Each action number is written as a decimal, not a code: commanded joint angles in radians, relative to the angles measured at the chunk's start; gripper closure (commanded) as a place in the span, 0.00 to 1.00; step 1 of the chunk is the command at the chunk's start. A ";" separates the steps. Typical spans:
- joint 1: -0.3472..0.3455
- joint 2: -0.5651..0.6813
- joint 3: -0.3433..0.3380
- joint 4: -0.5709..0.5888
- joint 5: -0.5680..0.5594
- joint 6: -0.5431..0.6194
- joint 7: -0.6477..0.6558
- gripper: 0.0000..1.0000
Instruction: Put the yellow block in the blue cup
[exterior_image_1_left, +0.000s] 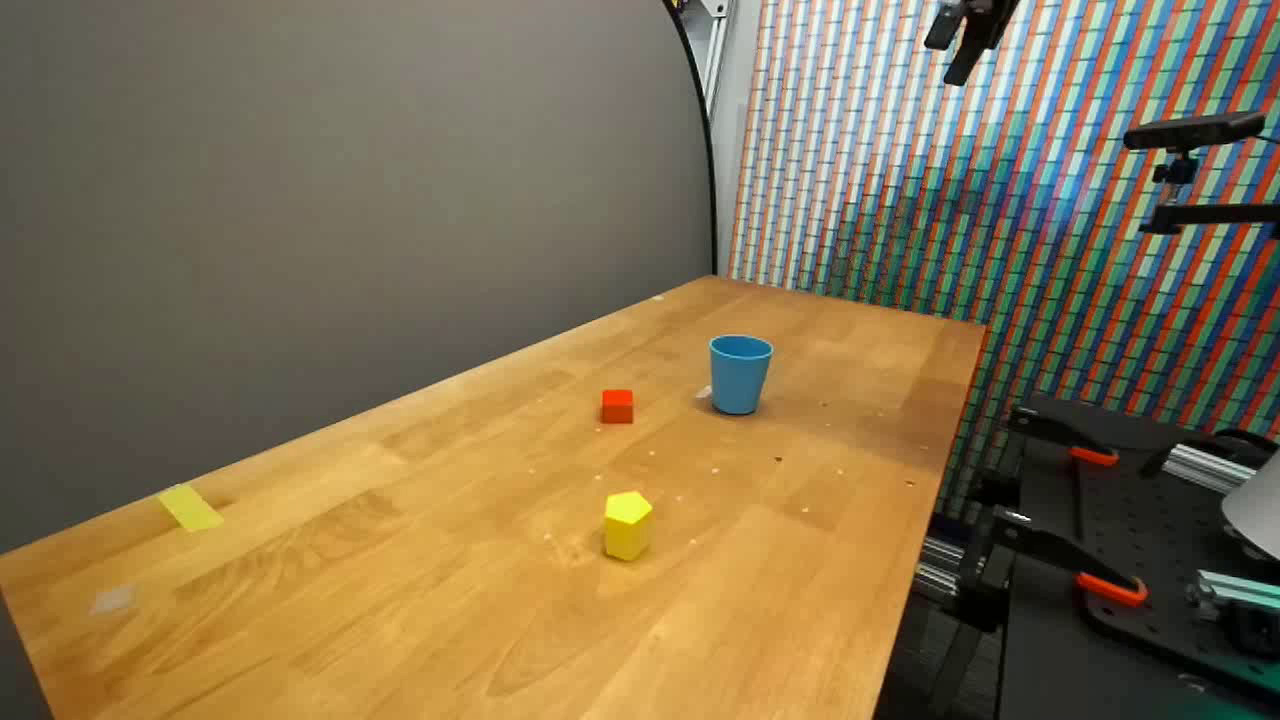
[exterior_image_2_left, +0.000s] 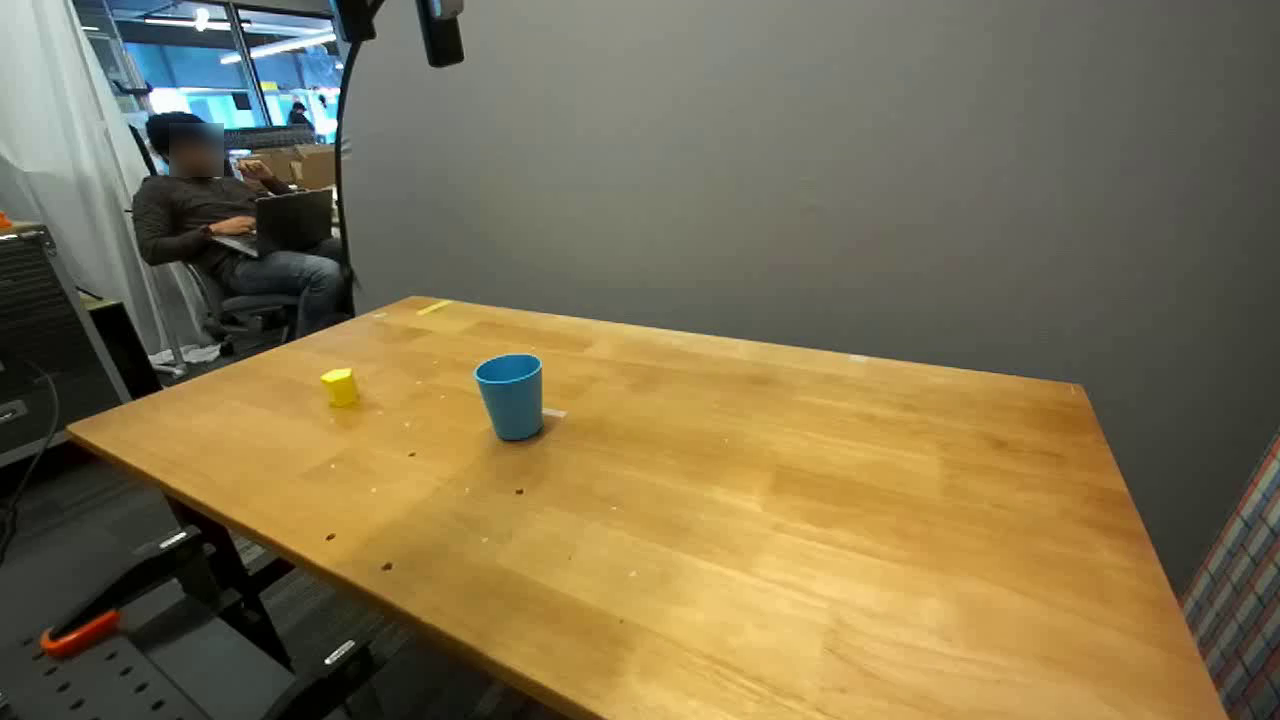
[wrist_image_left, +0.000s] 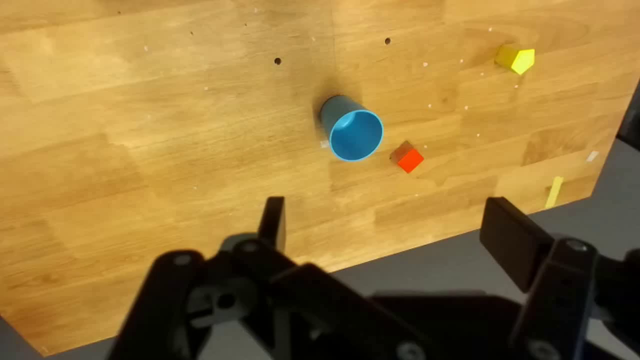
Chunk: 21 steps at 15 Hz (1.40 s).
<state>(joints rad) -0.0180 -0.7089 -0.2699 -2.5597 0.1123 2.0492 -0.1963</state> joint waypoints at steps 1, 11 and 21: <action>-0.023 0.004 0.019 0.007 0.016 -0.004 -0.013 0.00; -0.023 0.000 0.018 0.014 0.016 -0.004 -0.013 0.00; 0.083 0.197 0.401 -0.065 -0.031 0.152 0.263 0.00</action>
<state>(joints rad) 0.0094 -0.6241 0.0224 -2.6446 0.1040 2.1298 -0.0165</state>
